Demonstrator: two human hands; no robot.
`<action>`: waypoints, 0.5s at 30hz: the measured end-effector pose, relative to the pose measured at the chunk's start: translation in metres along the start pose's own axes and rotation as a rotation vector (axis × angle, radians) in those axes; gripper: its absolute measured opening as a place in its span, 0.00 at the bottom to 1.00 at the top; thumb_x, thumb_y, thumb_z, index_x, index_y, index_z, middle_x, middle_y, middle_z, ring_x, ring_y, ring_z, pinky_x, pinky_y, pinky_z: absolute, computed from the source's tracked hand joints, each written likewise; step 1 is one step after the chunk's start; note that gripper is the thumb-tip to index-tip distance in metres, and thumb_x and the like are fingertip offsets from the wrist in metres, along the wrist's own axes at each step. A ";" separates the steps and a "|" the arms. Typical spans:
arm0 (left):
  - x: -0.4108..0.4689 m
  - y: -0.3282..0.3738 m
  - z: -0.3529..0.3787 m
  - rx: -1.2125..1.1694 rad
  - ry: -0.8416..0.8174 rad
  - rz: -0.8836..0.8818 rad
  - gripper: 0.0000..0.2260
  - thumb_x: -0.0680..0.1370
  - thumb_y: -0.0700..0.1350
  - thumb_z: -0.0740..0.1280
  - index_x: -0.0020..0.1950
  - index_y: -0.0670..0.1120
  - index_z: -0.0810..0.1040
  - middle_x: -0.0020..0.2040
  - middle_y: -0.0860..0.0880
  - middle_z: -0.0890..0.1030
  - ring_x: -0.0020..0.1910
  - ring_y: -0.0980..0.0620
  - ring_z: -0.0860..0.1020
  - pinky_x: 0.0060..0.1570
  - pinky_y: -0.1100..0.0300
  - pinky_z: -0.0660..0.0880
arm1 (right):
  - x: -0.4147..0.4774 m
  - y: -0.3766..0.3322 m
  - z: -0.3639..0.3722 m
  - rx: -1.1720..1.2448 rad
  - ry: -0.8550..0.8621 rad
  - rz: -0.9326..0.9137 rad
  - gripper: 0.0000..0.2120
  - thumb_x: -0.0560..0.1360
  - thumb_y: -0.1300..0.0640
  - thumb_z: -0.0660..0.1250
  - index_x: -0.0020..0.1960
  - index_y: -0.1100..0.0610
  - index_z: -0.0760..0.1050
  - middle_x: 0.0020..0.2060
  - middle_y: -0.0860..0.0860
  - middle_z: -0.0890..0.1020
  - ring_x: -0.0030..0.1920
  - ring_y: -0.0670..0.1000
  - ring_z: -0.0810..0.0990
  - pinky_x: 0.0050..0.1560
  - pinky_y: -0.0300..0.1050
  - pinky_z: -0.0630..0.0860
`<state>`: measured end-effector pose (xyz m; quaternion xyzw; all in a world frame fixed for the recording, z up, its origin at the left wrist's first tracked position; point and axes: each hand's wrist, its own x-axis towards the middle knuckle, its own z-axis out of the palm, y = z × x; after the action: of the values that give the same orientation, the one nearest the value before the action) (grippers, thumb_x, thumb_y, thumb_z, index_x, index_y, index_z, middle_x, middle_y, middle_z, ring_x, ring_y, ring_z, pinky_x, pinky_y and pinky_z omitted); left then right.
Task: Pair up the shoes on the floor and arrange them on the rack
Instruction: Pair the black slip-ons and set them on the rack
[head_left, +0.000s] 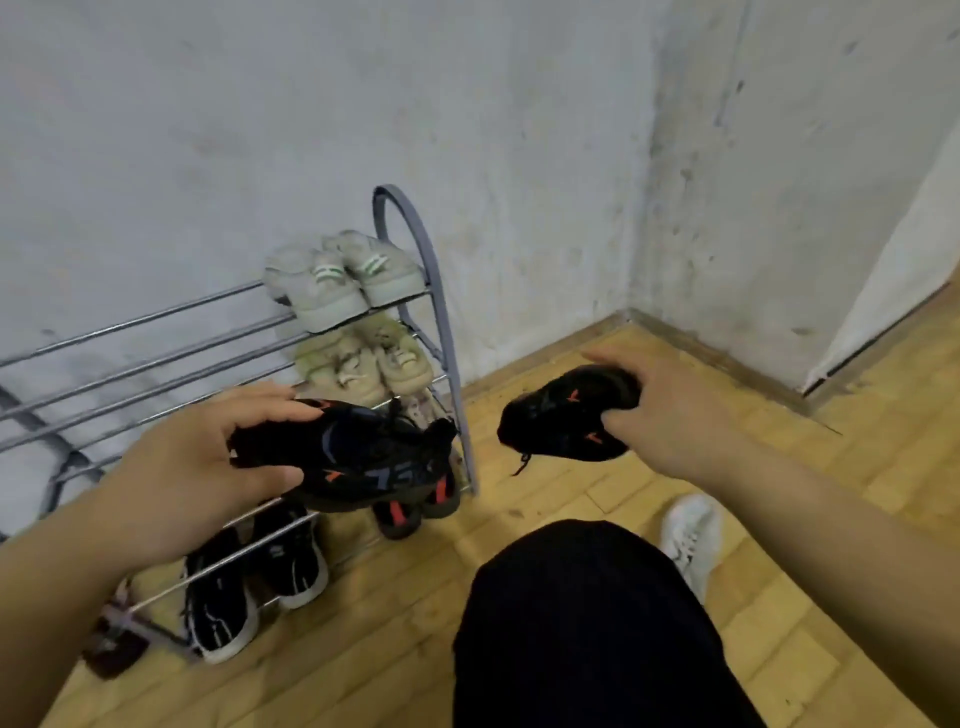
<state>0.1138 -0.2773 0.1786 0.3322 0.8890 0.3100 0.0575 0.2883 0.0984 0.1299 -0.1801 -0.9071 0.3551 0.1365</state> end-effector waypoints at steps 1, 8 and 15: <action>-0.011 -0.010 -0.011 -0.016 0.030 -0.037 0.26 0.69 0.45 0.83 0.54 0.74 0.81 0.62 0.73 0.77 0.65 0.60 0.77 0.68 0.55 0.72 | 0.006 -0.019 0.001 0.017 -0.001 -0.028 0.34 0.72 0.65 0.71 0.71 0.37 0.73 0.63 0.39 0.77 0.61 0.43 0.77 0.52 0.31 0.75; -0.071 -0.069 -0.068 -0.196 0.094 -0.217 0.26 0.73 0.33 0.78 0.56 0.66 0.84 0.54 0.60 0.86 0.53 0.57 0.84 0.55 0.52 0.81 | 0.032 -0.144 0.055 0.046 -0.378 -0.221 0.23 0.75 0.65 0.75 0.58 0.38 0.81 0.62 0.43 0.82 0.62 0.44 0.80 0.59 0.38 0.77; -0.096 -0.122 -0.093 -0.385 0.228 -0.375 0.30 0.73 0.26 0.72 0.53 0.63 0.87 0.57 0.52 0.86 0.57 0.49 0.84 0.57 0.49 0.81 | 0.048 -0.210 0.123 -0.031 -0.462 -0.404 0.15 0.78 0.59 0.73 0.61 0.42 0.82 0.58 0.40 0.82 0.58 0.40 0.80 0.51 0.23 0.73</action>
<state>0.0919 -0.4566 0.1708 0.1079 0.8604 0.4923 0.0755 0.1510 -0.0980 0.1932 0.0875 -0.9368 0.3385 -0.0080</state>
